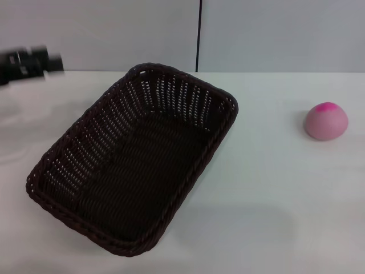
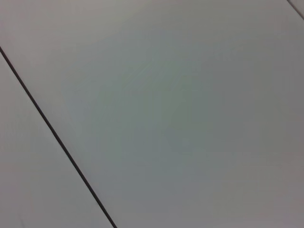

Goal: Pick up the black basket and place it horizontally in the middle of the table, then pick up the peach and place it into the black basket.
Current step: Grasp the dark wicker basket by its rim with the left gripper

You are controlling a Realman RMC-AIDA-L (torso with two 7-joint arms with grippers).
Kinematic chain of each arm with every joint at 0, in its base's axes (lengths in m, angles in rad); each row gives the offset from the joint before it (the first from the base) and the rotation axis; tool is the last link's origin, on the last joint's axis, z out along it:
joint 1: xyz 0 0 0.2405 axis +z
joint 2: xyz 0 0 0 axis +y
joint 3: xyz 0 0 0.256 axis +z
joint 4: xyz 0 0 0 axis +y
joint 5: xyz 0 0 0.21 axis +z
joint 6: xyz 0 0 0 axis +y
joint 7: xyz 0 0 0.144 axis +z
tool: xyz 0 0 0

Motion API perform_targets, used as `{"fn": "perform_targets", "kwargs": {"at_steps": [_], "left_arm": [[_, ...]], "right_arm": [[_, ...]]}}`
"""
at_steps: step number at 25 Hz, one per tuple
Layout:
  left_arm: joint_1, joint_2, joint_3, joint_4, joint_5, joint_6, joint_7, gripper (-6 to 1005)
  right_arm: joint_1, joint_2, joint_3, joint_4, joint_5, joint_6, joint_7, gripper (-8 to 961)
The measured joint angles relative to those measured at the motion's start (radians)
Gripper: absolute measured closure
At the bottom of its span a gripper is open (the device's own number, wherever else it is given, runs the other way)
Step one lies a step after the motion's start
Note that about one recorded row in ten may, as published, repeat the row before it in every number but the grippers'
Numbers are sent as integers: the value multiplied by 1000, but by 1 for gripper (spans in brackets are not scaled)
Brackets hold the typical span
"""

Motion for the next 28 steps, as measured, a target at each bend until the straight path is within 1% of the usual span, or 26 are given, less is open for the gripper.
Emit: {"fn": "perform_targets", "kwargs": {"at_steps": [2,3,4,7,8,9,11,14,15,16,17,20,25,28], "left_arm": [[-30,-20,-7,58,151,1,-78,197],[-46,-40,-20,89,237,3,-111,197],[-46,-40,-20,89,237,3,-111,197],[-71,-78,-65,128,359,4,-142,198],[-76,-85,-74,133,379,5,-146,198],[-84,-98,-92,142,418,5,-152,199],[-97,-115,-112,155,480,5,-165,199],[-105,-128,-114,168,522,6,-181,200],[-105,-128,-114,168,522,6,-181,200],[-106,-135,-116,176,539,6,-187,200],[-107,-146,-119,191,561,6,-196,201],[-107,-158,-118,202,571,7,-202,202],[-102,-173,-113,202,580,-7,-200,203],[-105,-178,-117,192,620,-24,-199,204]], "right_arm": [[0,0,0,0,0,7,0,474],[0,0,0,1,0,14,0,474],[0,0,0,1,0,14,0,474],[0,0,0,2,0,21,0,474],[0,0,0,2,0,22,0,474],[0,0,0,3,0,23,0,474],[0,0,0,3,0,24,-1,473],[-1,0,0,0,3,26,-1,473],[-1,0,0,-1,4,26,-2,473],[-1,0,1,-1,5,26,-3,473],[-1,0,2,-1,6,26,-4,473],[-1,0,6,-1,8,26,-8,473],[3,0,10,-1,8,36,-9,473],[4,0,11,-1,8,38,-9,473]]}}
